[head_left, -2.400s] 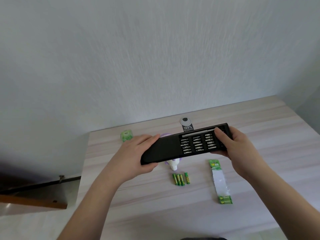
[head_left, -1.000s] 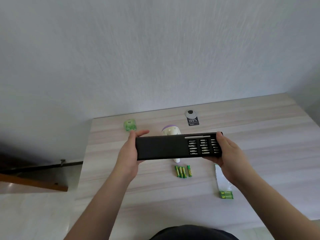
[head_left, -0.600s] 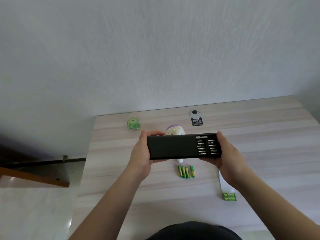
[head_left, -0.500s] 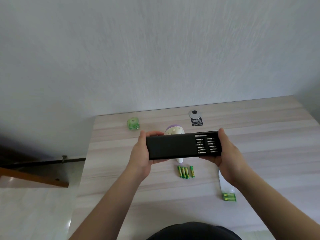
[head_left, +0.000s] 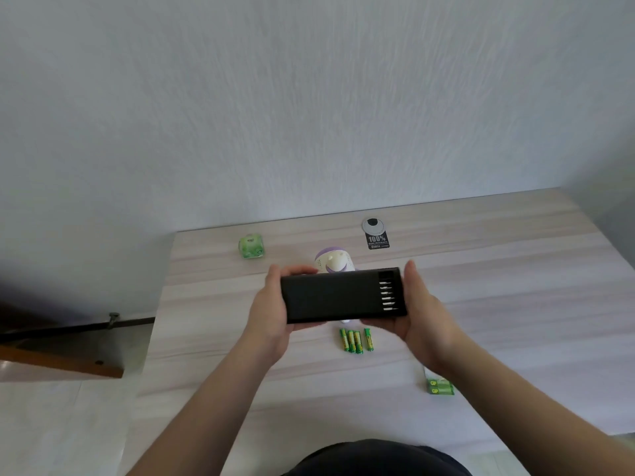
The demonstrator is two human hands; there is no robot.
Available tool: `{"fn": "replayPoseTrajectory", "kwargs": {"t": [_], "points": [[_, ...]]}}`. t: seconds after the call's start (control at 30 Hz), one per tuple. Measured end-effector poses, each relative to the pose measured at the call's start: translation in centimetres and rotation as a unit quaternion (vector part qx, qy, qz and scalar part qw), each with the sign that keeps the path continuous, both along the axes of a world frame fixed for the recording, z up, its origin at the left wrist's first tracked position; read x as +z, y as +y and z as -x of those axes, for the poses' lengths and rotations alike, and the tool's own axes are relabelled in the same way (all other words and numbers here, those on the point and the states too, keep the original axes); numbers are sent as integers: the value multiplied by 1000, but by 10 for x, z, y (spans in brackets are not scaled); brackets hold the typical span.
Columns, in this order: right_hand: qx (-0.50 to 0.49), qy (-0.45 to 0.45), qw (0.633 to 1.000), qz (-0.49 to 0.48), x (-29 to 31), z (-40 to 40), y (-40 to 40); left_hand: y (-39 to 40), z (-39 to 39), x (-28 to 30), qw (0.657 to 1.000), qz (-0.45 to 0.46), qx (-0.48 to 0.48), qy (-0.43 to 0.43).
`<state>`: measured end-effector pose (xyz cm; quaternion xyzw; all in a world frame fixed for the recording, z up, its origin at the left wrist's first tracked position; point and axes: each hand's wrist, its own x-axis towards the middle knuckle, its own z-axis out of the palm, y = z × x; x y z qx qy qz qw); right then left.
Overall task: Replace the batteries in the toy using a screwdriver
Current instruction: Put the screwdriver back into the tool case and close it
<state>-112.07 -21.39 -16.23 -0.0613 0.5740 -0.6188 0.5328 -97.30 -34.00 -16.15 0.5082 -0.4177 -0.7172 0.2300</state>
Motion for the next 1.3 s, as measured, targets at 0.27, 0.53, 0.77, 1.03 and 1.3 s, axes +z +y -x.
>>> {"fn": "replayPoseTrajectory", "kwargs": {"t": [0.27, 0.53, 0.77, 1.03, 1.3], "points": [[82, 124, 988, -49, -5, 0, 1, 9, 6, 0, 1000, -3, -25, -11], [-24, 193, 980, -46, -16, 0, 3, 4, -7, -8, 984, -72, -121, 112], [-15, 205, 979, -9, -16, 6, 7, 8, -9, -18, 982, -81, -125, 114], [15, 162, 987, 19, -22, 6, 9, 12, -14, -25, 985, -78, -104, 114], [63, 150, 987, -11, -39, 8, 12, 3, -29, -39, 969, 63, -237, -32]]}}
